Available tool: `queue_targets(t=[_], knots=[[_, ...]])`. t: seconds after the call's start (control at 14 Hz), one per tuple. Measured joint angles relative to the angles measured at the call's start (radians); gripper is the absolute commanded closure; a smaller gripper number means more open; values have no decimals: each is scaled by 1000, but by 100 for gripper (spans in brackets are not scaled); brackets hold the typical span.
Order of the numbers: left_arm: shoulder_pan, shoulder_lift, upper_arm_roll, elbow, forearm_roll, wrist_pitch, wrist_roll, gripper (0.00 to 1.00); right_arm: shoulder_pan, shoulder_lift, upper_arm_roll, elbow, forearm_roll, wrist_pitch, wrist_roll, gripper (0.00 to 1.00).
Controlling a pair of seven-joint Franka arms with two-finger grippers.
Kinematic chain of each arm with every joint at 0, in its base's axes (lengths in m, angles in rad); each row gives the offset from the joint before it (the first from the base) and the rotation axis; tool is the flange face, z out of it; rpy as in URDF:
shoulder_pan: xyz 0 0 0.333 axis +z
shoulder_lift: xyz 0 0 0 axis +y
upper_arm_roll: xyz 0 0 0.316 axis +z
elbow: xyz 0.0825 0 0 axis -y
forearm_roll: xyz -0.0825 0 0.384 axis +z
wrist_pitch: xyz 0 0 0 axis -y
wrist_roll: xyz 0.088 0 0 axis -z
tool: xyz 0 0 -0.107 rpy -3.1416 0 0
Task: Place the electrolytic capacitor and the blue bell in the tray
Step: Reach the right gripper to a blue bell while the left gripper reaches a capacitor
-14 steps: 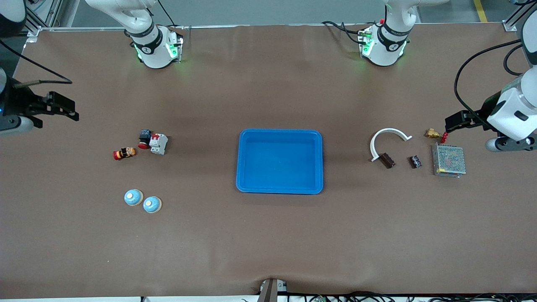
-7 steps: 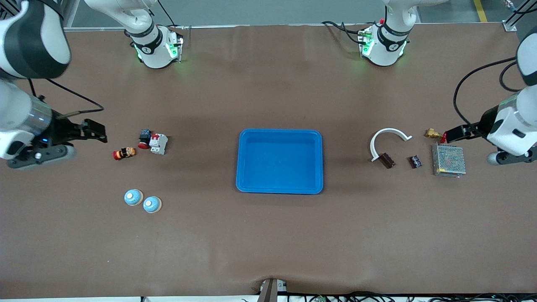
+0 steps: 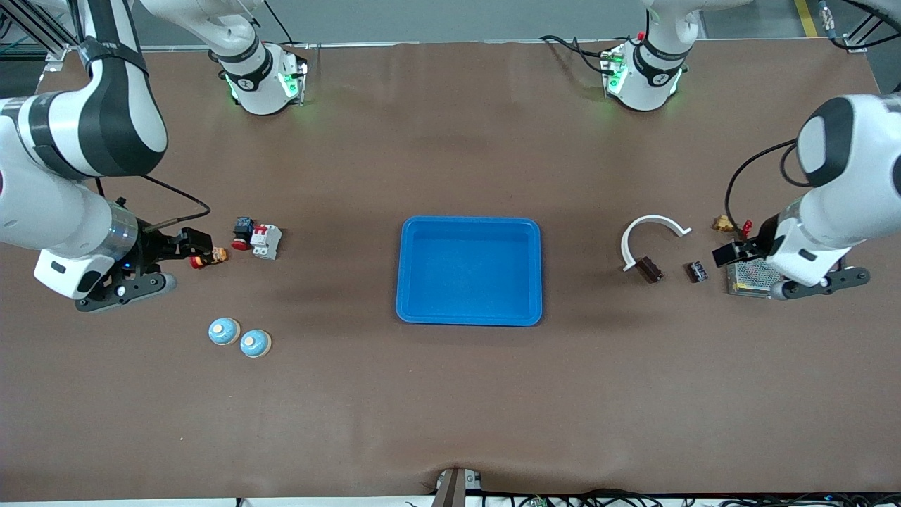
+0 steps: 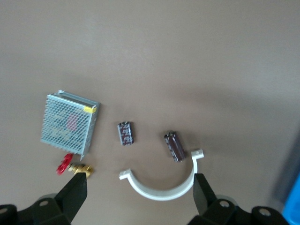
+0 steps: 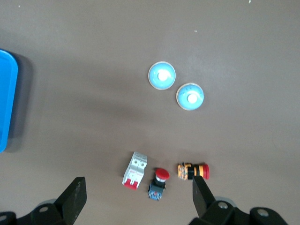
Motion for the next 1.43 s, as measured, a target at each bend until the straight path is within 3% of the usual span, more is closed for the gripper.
queue_targets(t=[0.21,0.36,0.64,0.86,1.43], knots=[[53,6,2,-173,1,203,-1,0,-1,2,-4,-62,0,115,-105,0],[83,6,2,-234,9,248,1,2,-2,6,-6,-87,0,159,-197,0],[129,11,2,-276,45,285,0,13,11,31,-2,-92,0,189,-298,0],[134,69,1,-306,46,388,-1,27,20,88,-1,-100,0,232,-403,0],[156,177,0,-306,45,473,-44,31,20,197,-4,-101,0,343,-529,0]])
